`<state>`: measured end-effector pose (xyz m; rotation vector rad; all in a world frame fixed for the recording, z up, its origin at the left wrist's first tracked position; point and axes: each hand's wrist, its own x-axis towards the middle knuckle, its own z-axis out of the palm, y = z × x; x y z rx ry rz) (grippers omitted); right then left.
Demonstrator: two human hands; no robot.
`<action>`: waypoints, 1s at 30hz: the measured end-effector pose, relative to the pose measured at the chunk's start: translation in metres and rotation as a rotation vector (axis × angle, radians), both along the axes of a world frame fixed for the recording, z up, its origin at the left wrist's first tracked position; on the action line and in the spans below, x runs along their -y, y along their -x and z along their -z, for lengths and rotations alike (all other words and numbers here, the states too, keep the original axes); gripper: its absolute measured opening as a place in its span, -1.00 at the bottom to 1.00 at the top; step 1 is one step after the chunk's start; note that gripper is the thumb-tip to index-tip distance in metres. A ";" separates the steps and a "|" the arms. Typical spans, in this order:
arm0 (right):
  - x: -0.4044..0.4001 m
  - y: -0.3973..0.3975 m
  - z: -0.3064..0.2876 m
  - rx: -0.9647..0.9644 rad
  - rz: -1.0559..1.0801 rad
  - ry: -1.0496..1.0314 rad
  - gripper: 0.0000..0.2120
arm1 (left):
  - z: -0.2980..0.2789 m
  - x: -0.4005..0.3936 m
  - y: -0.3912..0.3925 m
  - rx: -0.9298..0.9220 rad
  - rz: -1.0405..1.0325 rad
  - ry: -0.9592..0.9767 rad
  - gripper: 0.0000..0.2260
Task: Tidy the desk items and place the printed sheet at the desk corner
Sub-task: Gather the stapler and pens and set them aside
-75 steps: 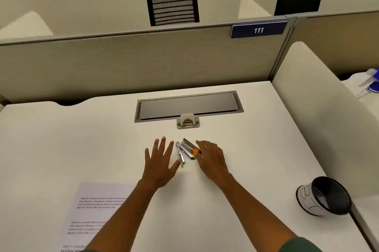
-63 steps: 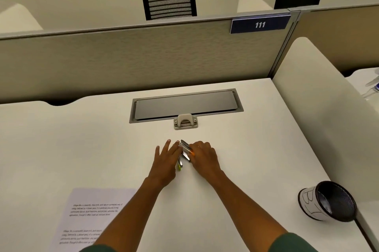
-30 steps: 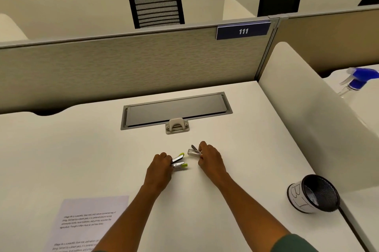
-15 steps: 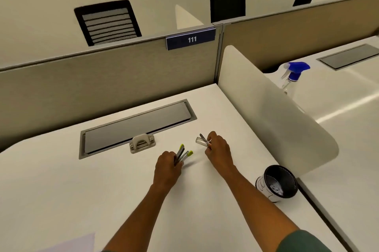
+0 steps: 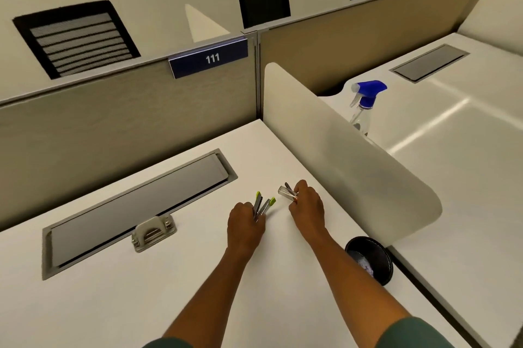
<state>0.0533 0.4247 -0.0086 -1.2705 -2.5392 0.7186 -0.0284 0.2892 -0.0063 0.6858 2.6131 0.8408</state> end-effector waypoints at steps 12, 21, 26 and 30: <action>-0.022 0.007 0.021 0.100 0.068 -0.034 -0.80 | 0.024 -0.034 0.017 -0.061 0.055 0.049 -0.78; -0.016 -0.003 0.024 0.102 0.005 -0.021 -0.67 | 0.018 -0.036 0.009 -0.067 0.087 0.070 -0.66; -0.009 -0.013 0.025 0.105 -0.024 -0.082 -0.42 | 0.011 -0.023 0.007 -0.109 0.069 0.040 -0.46; -0.001 -0.018 0.017 0.017 -0.036 -0.127 -0.31 | 0.003 -0.011 0.007 -0.190 0.120 0.071 -0.30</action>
